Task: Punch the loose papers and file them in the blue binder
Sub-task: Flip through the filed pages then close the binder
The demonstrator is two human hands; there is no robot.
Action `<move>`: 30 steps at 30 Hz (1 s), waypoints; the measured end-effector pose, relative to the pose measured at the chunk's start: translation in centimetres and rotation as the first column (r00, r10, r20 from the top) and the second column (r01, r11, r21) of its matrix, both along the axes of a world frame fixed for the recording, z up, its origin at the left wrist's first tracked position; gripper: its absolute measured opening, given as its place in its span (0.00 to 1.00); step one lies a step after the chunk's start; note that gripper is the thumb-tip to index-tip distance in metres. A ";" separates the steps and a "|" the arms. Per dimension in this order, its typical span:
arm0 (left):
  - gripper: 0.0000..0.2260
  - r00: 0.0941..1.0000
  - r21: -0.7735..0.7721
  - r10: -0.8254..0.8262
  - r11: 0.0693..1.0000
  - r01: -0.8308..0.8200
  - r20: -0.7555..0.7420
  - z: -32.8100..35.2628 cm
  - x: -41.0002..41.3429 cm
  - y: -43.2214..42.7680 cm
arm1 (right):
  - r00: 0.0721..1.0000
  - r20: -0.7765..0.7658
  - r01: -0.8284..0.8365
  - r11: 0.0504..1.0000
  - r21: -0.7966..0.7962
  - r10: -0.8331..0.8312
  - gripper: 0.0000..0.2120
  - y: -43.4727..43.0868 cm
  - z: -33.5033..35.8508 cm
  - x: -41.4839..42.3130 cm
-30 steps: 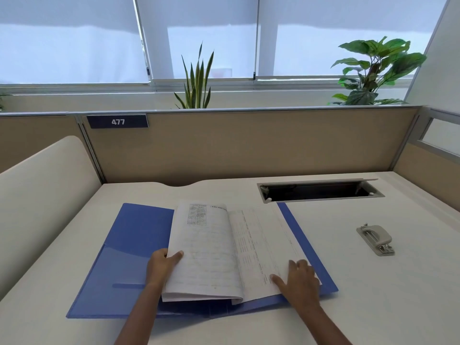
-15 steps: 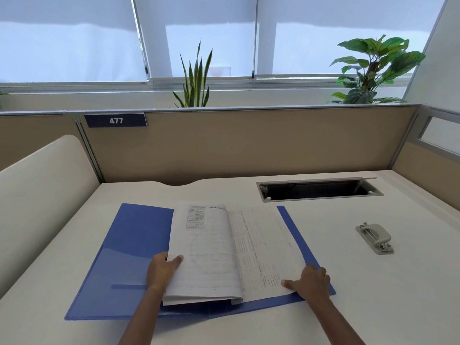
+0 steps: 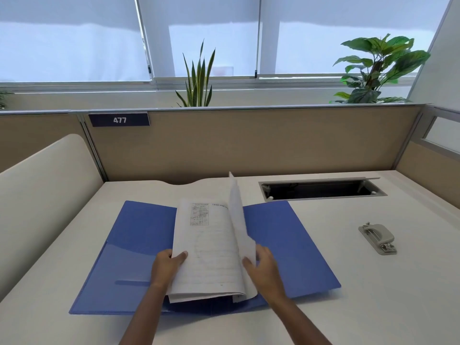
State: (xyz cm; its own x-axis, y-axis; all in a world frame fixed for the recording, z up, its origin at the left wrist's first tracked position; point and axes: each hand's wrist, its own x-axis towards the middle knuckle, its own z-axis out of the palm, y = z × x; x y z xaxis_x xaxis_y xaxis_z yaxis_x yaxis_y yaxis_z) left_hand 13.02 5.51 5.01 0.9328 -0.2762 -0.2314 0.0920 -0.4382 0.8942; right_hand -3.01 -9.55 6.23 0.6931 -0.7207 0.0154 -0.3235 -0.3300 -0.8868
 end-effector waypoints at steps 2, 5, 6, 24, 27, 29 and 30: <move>0.09 1.000 -0.018 -0.012 1.000 0.011 -0.011 0.0 0.1 0.0 | 0.996 0.022 -0.085 0.987 -0.139 0.089 0.03 1.7 0.6 1.0; 0.11 0.999 -0.041 -0.036 0.999 0.036 -0.010 0.3 0.0 -0.2 | 0.980 0.004 -0.186 0.921 -0.343 0.199 0.05 3.9 0.8 2.0; 0.14 1.000 -0.053 -0.028 0.998 0.028 -0.008 0.5 -0.1 -0.3 | 0.973 -0.025 -0.221 0.889 -0.401 0.231 0.06 4.6 0.7 2.3; 0.05 0.999 0.003 0.028 1.000 -0.028 -0.030 0.3 0.3 1.5 | 0.828 -0.560 -0.351 0.806 -0.477 0.029 0.22 -1.1 -4.1 -0.4; 0.08 1.000 0.043 0.027 0.999 -0.026 -0.003 -0.3 0.5 1.6 | 0.732 -0.678 -0.333 0.837 -0.434 -0.061 0.25 -3.2 -4.7 -1.8; 0.10 1.000 0.068 0.030 0.997 -0.030 0.003 -0.7 0.6 1.5 | 0.703 -0.708 -0.317 0.863 -0.394 -0.066 0.25 -4.2 -5.1 -2.6; 0.11 0.999 0.081 0.032 0.996 -0.032 0.005 -0.8 0.6 1.5 | 0.696 -0.715 -0.308 0.874 -0.375 -0.062 0.25 -4.5 -5.3 -3.0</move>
